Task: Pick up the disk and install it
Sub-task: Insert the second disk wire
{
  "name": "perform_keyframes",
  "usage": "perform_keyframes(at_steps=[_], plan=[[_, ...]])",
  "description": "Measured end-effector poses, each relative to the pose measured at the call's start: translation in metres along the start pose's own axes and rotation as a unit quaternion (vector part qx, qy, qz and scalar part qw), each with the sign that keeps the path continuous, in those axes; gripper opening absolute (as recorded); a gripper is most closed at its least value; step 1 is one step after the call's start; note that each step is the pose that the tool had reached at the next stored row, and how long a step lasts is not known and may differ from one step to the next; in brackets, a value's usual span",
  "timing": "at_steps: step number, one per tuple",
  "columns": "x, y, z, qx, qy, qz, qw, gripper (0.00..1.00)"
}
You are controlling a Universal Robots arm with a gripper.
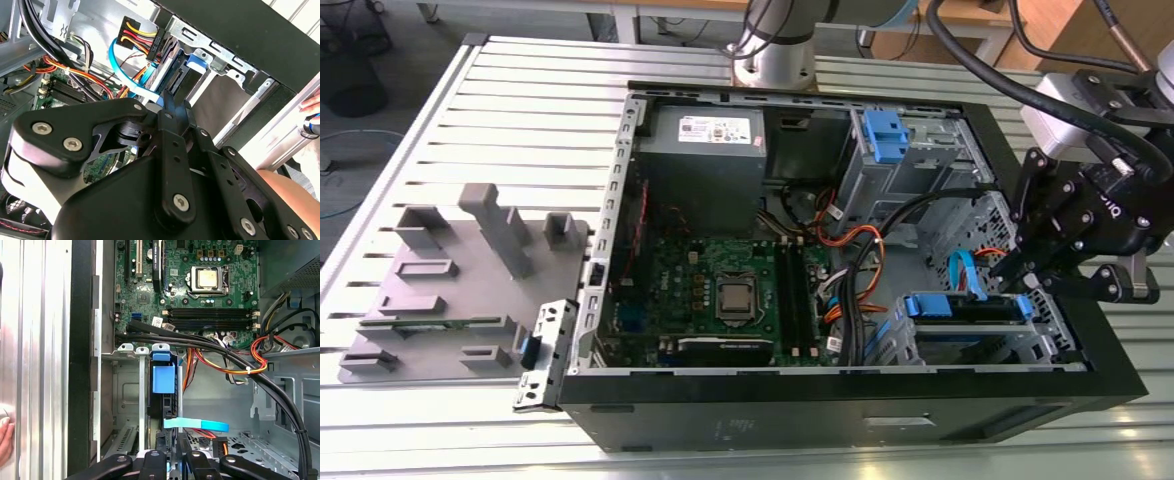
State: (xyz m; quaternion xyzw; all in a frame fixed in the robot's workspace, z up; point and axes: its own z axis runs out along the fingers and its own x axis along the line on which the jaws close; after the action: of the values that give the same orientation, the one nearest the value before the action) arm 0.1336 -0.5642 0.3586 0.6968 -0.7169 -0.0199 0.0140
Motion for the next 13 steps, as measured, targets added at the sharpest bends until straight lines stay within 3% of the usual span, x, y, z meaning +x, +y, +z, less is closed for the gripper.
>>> perform_keyframes(at_steps=[3,4,7,13], plan=[[0.0,0.0,0.0,0.0,0.0,0.0,1.0,0.24],[0.0,0.0,0.0,0.0,0.0,0.0,1.0,0.31],[-0.0009,0.0,0.0,0.0,0.0001,0.0,1.0,0.31],[-0.013,0.0003,0.0014,-0.0001,0.0,0.0,1.0,0.31]])
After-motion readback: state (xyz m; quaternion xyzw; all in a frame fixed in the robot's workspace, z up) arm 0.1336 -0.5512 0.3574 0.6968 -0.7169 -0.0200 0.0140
